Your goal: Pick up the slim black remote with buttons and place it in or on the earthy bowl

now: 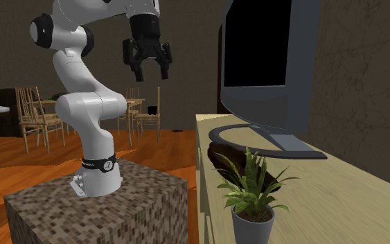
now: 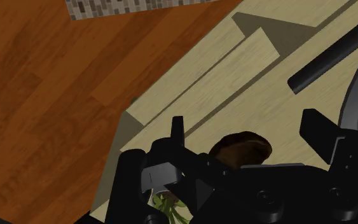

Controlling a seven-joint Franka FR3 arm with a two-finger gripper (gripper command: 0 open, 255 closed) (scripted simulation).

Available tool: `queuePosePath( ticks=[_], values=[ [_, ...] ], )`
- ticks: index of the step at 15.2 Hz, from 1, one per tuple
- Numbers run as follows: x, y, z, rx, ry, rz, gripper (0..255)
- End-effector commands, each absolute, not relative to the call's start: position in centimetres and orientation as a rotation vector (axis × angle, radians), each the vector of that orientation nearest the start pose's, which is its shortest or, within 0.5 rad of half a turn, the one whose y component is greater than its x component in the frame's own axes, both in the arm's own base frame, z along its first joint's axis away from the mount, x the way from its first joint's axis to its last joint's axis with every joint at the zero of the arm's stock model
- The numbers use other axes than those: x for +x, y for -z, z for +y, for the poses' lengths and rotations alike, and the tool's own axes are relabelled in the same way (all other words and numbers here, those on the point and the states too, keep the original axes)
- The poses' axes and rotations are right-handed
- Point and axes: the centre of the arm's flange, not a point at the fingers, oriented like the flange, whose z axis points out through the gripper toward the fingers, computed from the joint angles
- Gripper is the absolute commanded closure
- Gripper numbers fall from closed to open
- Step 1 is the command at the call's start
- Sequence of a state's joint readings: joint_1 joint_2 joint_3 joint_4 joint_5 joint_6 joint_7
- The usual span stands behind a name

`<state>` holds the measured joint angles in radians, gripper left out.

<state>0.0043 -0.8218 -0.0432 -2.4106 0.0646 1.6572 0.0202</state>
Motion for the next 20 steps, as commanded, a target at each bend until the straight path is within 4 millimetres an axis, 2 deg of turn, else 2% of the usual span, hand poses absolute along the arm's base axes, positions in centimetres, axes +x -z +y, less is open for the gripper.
queuePosePath(
  ticks=[1, 10, 20],
  values=[
    [30.5, -58.4, -0.9, -3.043, 0.104, 0.076, 0],
    [31.3, -50.8, 8.0, -2.990, -0.021, 0.502, 0],
    [34.2, -42.5, 17.5, -2.859, -0.157, 0.958, 0]
  ],
)
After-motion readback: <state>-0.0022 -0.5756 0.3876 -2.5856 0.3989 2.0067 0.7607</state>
